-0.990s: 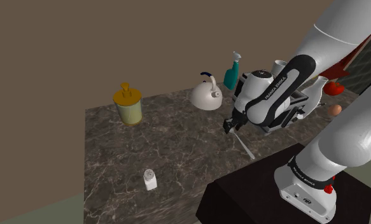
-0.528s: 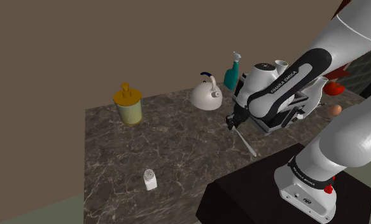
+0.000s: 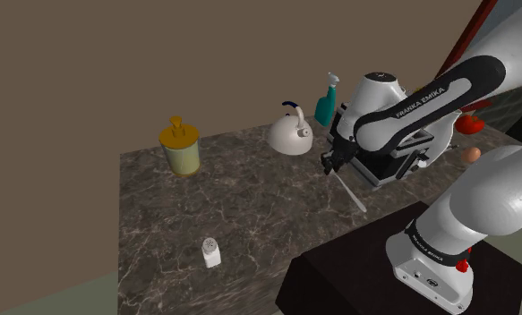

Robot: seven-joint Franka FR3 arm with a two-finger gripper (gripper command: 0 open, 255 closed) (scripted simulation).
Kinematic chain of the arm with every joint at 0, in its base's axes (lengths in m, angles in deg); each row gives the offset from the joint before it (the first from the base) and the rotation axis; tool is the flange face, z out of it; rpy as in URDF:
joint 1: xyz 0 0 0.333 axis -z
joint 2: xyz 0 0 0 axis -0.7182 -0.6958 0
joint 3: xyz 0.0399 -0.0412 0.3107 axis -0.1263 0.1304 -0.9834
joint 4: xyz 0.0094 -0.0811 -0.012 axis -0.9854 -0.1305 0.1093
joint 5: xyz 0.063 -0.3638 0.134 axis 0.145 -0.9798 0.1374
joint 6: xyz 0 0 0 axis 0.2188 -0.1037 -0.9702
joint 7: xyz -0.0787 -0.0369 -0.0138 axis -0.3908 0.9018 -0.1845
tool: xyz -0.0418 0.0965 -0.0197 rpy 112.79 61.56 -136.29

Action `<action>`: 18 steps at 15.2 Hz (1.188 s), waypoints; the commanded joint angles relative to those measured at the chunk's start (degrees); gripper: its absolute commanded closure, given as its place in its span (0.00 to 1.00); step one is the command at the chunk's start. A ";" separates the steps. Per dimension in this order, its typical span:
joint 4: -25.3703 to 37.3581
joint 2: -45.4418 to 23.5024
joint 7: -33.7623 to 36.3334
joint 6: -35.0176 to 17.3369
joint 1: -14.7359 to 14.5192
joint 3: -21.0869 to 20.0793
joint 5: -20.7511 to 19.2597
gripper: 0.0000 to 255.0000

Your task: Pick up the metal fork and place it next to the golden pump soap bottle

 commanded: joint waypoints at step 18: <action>5.75 17.52 0.11 23.33 -0.12 0.54 -0.31 1.00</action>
